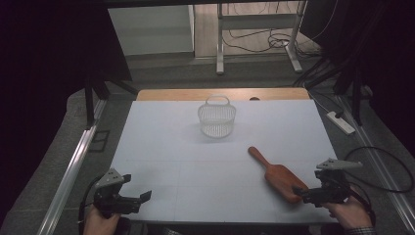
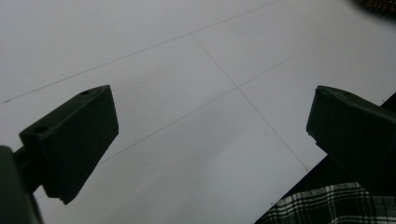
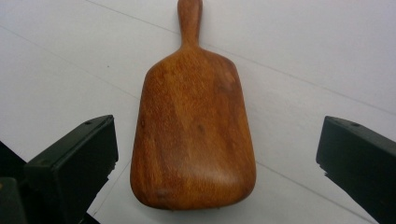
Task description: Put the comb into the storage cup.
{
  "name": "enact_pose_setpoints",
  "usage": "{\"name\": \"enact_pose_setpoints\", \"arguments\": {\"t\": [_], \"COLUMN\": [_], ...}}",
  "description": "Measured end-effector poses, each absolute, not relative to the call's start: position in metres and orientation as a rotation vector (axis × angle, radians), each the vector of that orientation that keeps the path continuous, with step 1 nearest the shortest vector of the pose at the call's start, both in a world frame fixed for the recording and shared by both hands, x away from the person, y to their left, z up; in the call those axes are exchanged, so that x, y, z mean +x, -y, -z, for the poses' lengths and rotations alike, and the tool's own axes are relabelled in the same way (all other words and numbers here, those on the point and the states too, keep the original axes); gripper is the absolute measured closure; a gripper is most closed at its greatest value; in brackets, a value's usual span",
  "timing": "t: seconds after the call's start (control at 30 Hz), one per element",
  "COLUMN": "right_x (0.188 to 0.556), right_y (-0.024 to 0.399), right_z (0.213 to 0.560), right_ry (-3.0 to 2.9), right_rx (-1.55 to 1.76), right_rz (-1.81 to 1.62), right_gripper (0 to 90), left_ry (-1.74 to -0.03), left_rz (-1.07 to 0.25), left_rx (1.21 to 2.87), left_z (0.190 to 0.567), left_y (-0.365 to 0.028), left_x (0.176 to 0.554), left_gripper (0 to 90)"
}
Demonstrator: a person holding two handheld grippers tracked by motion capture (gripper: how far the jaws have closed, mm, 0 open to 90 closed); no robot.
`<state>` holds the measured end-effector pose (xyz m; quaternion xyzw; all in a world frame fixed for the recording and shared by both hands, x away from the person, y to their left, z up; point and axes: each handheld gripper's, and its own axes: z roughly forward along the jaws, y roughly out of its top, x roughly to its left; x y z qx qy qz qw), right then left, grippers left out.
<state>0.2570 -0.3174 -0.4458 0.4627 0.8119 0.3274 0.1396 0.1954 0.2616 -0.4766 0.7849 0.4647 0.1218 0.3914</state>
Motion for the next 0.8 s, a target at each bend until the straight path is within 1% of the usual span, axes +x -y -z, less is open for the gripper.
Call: {"name": "enact_pose_setpoints", "arguments": {"t": [0.23, 0.8], "right_x": [0.26, 0.272], "right_y": [0.312, 0.3], "right_z": [0.442, 0.437], "right_ry": [-2.361, -2.404], "right_rx": [1.283, 1.265], "right_rz": [-0.95, -0.926], "right_gripper": [0.0, 0.0], "left_ry": [-1.182, -1.184], "left_rz": [-0.309, -0.304], "left_rx": [1.991, 1.988], "left_z": [0.477, 0.477], "left_y": [-0.262, -0.262], "left_x": [0.195, 0.196], "left_gripper": [2.2, 2.2]}}
